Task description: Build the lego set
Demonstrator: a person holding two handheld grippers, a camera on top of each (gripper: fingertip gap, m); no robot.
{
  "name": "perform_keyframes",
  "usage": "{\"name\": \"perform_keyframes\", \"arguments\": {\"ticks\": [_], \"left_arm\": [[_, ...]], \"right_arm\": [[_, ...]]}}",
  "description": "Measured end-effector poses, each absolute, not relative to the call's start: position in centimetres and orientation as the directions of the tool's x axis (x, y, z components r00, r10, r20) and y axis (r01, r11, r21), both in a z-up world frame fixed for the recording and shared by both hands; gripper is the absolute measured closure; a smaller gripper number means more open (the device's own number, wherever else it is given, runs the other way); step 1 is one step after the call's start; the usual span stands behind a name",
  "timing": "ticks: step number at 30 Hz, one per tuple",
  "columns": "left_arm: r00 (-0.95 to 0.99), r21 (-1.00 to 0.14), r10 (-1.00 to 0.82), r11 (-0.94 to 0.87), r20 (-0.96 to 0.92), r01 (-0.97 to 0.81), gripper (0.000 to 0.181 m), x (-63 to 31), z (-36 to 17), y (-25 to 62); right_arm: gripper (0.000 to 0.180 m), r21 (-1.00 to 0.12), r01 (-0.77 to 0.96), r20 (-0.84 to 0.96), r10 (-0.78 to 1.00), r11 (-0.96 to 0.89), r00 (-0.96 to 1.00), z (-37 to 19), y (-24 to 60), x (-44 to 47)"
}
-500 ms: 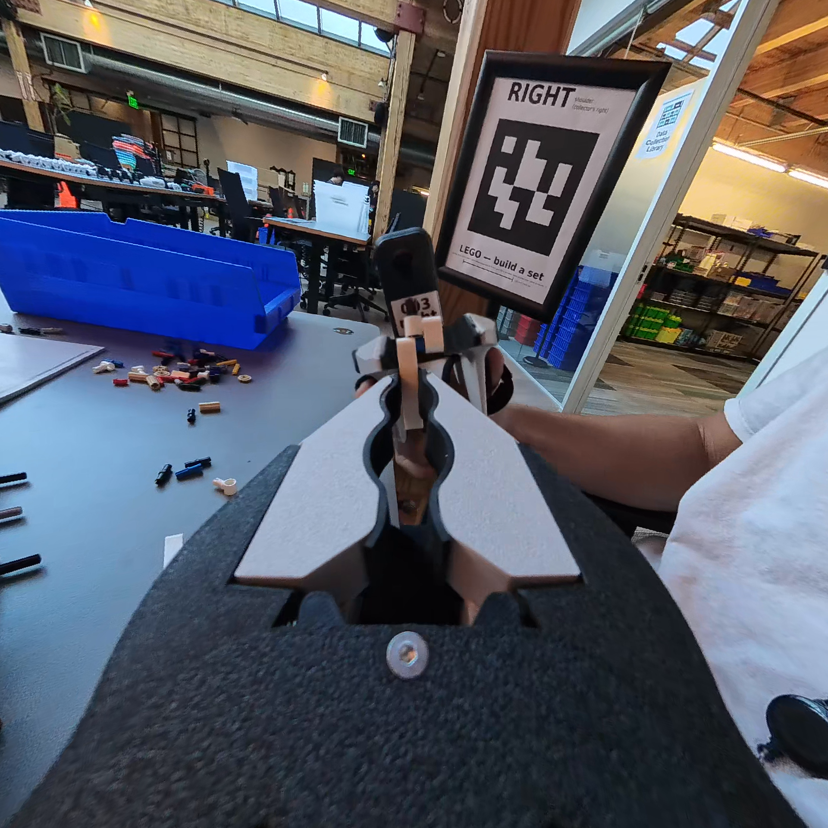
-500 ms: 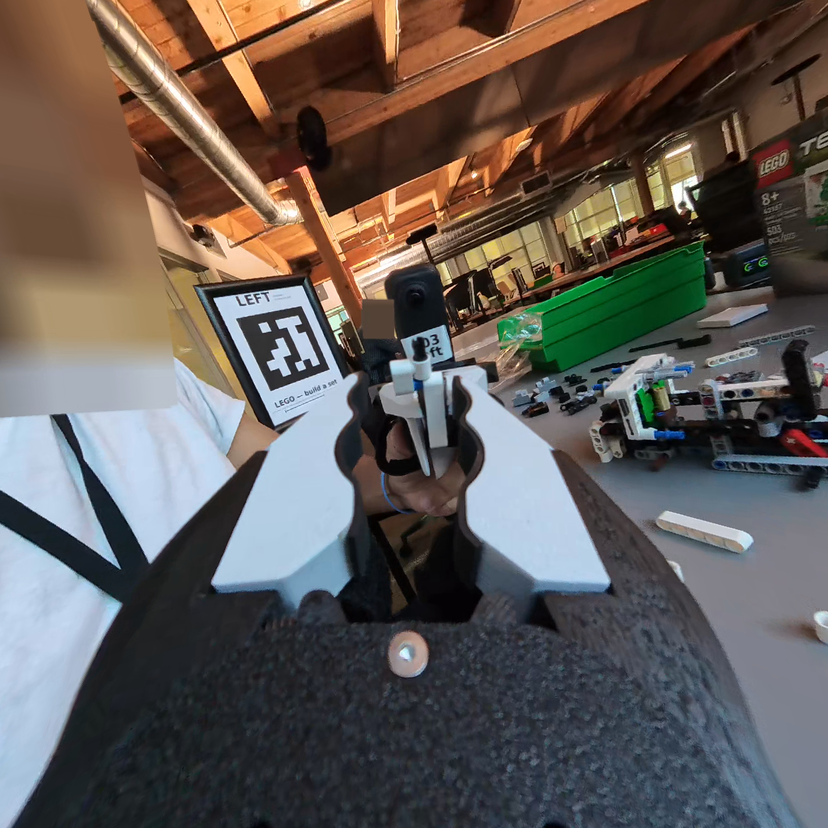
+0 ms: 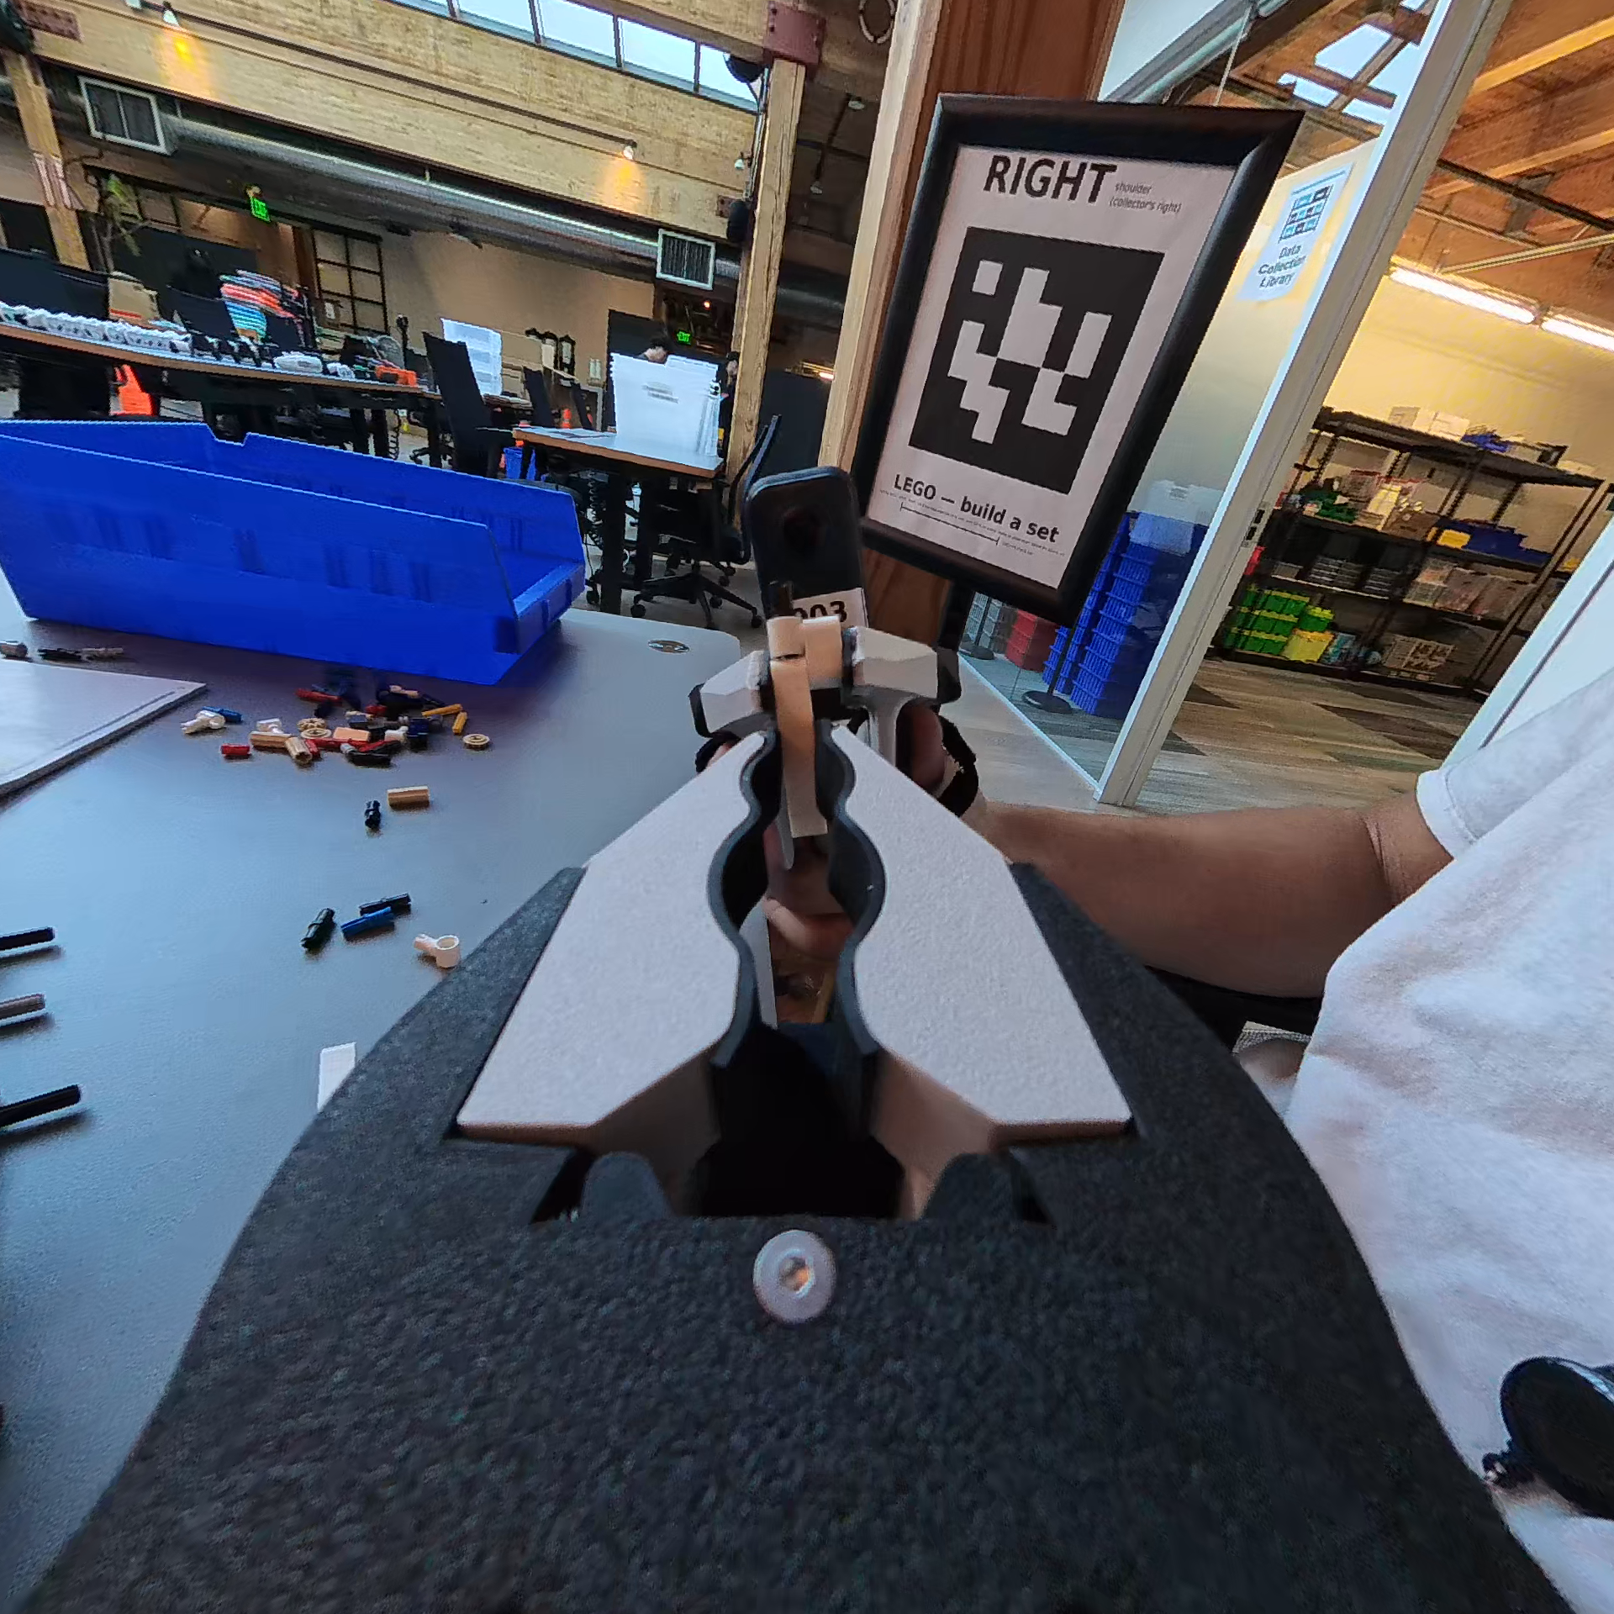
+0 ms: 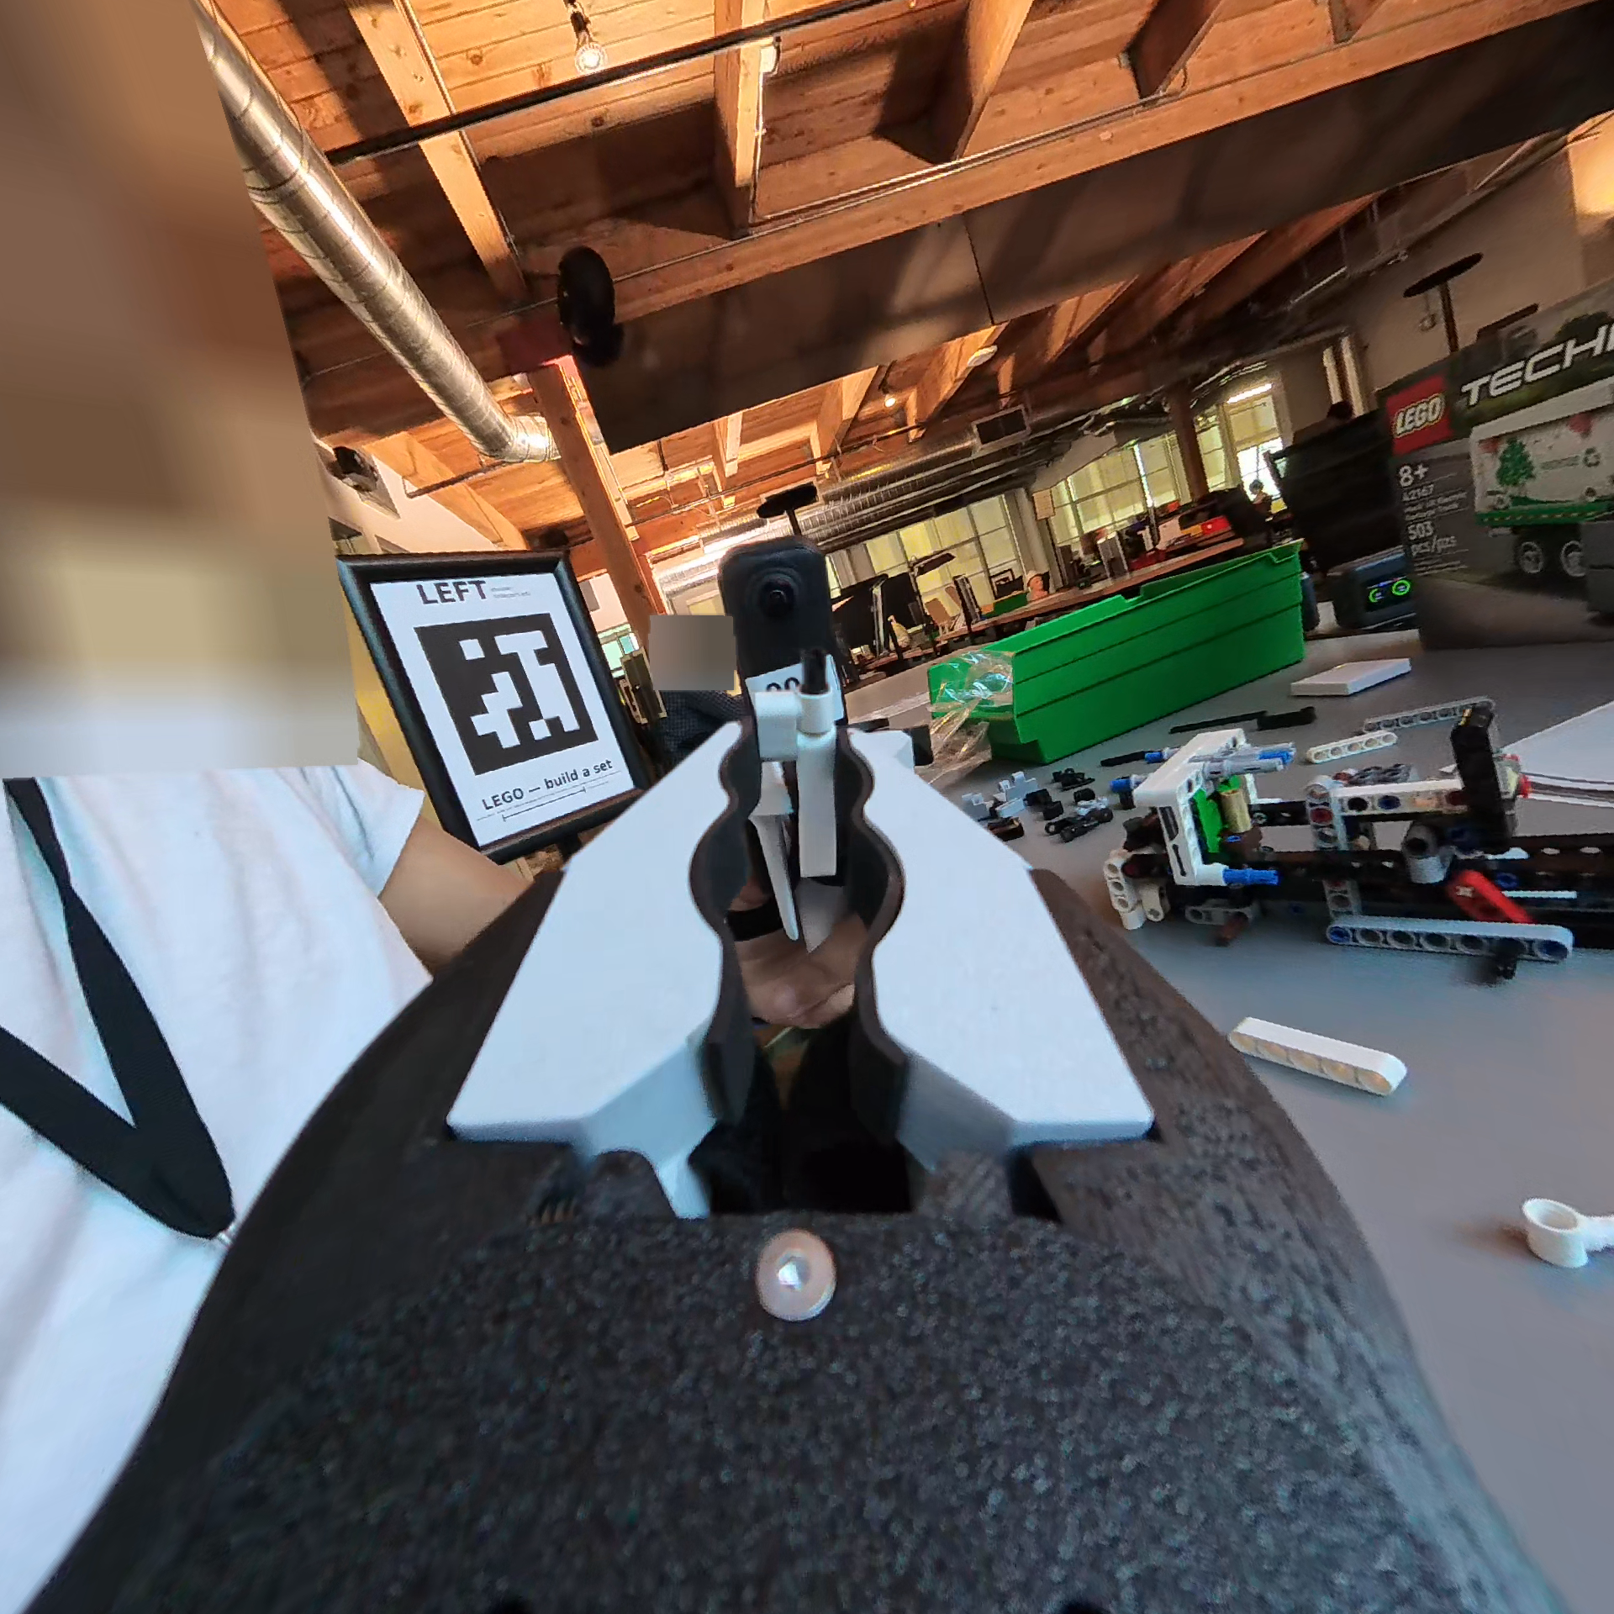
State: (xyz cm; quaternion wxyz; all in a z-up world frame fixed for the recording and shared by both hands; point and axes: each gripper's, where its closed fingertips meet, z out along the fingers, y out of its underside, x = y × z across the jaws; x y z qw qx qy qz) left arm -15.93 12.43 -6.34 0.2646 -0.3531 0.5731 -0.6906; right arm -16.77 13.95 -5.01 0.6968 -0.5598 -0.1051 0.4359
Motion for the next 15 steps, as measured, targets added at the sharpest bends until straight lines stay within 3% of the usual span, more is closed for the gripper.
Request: {"name": "perform_keyframes", "arguments": {"ticks": [8,9,11,15], "left_arm": [[-0.608,-0.973,-0.765,-0.224,0.212,-0.057,0.177,-15.8,-6.3,12.8],[-0.595,-0.975,-0.777,-0.215,0.208,-0.060,0.176,-15.7,-6.5,13.0],[-0.563,-0.982,-0.805,-0.172,0.188,-0.081,0.176,-15.4,-7.0,13.4],[-0.470,-0.993,-0.881,0.000,0.058,-0.121,0.177,-14.7,-7.9,14.6]], "right_arm": [[0.163,-0.862,-0.506,-0.368,0.700,-0.010,0.612,-5.0,14.2,-16.6],[0.150,-0.867,-0.498,-0.366,0.697,-0.015,0.616,-5.0,14.2,-16.5],[0.136,-0.885,-0.463,-0.382,0.662,-0.059,0.645,-5.5,14.1,-15.8],[0.143,-0.910,-0.353,-0.415,0.504,-0.219,0.757,-7.7,14.6,-14.1]]}}
